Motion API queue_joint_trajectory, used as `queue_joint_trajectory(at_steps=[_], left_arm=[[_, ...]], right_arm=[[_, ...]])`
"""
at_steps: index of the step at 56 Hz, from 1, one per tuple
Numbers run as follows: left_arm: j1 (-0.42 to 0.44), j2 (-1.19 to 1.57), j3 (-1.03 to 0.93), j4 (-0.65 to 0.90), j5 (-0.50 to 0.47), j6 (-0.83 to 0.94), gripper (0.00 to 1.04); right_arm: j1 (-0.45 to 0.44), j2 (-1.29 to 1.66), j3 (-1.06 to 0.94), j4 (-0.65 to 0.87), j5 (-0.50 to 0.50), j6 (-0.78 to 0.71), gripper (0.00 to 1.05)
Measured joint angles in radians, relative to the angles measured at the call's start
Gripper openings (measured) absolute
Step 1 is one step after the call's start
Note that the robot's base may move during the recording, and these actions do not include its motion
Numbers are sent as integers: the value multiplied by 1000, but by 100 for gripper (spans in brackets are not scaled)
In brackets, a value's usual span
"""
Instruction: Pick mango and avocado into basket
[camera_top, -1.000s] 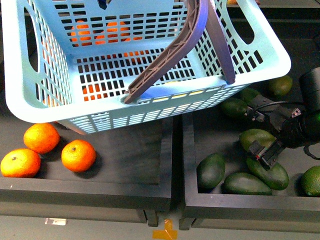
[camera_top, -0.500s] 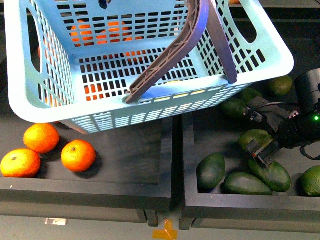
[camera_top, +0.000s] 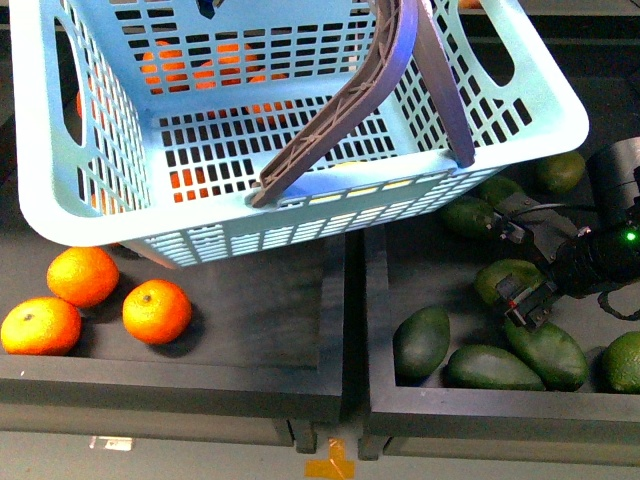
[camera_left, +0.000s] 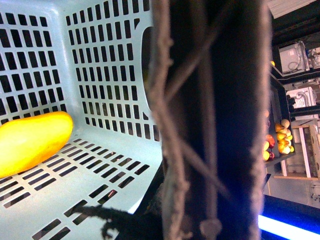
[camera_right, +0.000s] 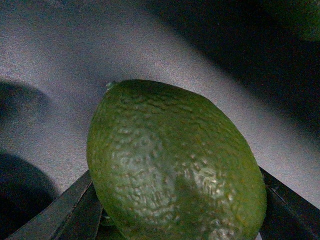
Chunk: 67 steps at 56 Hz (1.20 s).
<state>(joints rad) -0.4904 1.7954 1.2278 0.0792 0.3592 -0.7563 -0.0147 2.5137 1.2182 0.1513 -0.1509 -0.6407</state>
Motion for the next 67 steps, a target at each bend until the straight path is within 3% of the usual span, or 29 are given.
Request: queue_joint_trajectory(at_steps=[18, 32, 43, 55, 67], left_arm=[[0, 0, 0, 0, 0, 0, 5], [0, 0, 0, 0, 0, 0, 5], [0, 0, 0, 0, 0, 0, 5], [0, 0, 0, 0, 0, 0, 5], [0, 0, 0, 0, -1, 0, 5]], right_arm=[[-41, -53, -83, 97, -66, 56, 72], [-167, -267, -208, 175, -126, 80, 72], [-269, -604, -378, 239, -255, 202, 72], [-248, -847, -447, 266, -290, 330, 72], [-140, -990, -454, 293, -230, 469, 72]])
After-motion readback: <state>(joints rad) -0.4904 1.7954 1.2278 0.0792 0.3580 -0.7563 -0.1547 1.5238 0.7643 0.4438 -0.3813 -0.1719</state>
